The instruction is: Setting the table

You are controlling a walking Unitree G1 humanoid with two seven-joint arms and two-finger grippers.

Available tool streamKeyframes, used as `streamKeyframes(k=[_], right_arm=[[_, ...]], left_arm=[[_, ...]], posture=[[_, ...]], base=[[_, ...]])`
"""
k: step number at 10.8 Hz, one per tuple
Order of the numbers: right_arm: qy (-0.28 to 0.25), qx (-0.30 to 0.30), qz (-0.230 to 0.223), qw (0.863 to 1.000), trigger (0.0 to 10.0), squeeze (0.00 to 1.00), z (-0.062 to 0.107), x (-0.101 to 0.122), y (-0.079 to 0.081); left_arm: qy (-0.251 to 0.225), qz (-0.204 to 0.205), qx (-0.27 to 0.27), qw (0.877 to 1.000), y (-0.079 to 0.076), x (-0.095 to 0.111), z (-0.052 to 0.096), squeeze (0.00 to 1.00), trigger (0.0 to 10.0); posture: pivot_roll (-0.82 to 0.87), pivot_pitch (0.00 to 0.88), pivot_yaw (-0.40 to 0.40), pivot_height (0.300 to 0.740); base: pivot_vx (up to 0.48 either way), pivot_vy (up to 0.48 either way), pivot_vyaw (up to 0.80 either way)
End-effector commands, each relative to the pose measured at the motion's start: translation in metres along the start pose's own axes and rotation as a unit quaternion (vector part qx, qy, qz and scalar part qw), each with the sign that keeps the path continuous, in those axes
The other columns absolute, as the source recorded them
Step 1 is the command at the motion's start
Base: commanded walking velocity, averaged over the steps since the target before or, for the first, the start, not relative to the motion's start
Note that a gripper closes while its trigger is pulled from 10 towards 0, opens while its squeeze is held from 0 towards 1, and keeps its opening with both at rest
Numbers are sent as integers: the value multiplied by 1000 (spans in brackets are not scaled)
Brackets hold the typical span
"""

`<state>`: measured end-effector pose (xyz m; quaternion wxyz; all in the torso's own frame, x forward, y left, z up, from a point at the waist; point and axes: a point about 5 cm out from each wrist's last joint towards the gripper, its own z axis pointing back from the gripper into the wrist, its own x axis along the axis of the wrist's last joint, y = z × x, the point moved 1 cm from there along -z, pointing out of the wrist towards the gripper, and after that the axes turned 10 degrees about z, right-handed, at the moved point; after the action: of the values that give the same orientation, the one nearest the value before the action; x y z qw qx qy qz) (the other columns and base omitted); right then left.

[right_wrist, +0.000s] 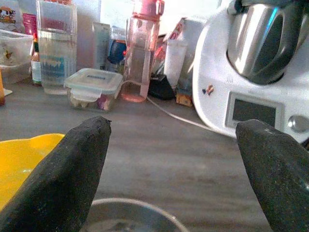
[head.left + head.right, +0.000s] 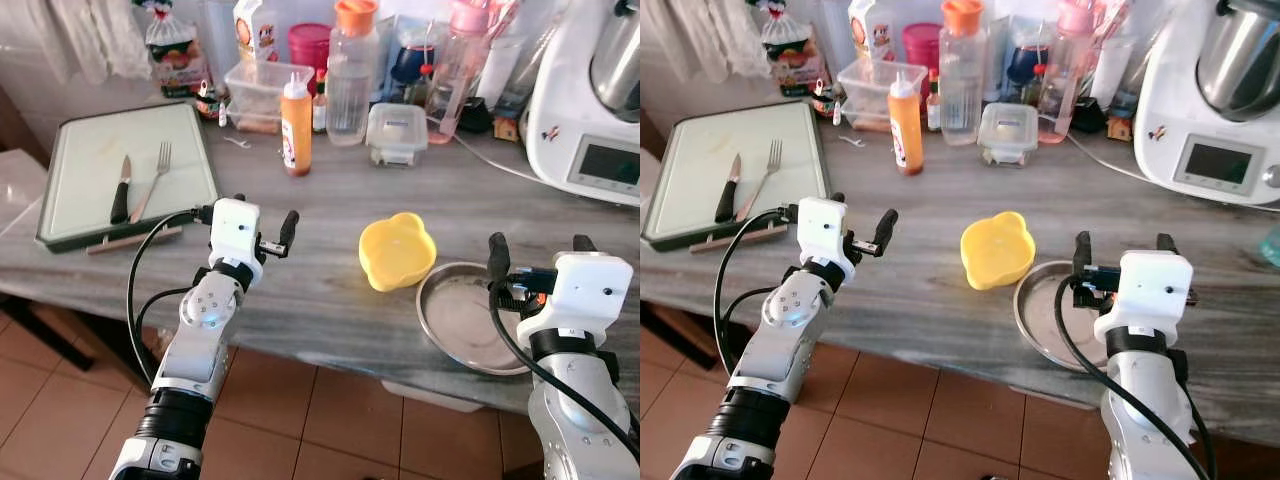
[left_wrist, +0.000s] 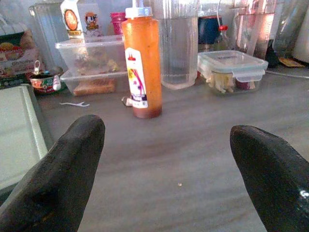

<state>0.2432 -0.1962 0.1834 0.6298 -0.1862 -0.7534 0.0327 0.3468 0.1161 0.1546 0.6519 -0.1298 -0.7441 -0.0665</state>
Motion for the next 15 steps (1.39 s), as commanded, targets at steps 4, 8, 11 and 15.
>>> streamKeyframes(k=[4, 8, 11, 15], right_arm=[[5, -6, -12, 1000, 10000, 522, 2, 0, -3], [7, -7, -15, 1000, 10000, 518, 1, 0, -4], [5, -5, -12, 1000, 10000, 518, 1, 0, -4], [15, 14, -15, 1000, 10000, 522, 4, -6, 2]], left_arm=[[4, -2, -1, 1000, 0, 0, -3, 0, 10000], [6, -1, -2, 1000, 0, -1, -3, 0, 10000], [7, -4, -3, 1000, 2, -1, -3, 0, 10000], [37, -42, -5, 998, 22, -15, 26, 0, 10000]], posture=[[28, 80, 10, 740], [28, 79, 10, 740], [29, 78, 7, 740], [57, 92, -11, 740]], base=[[-285, 0, 0], [-295, 0, 0], [-295, 0, 0], [-293, 0, 0]])
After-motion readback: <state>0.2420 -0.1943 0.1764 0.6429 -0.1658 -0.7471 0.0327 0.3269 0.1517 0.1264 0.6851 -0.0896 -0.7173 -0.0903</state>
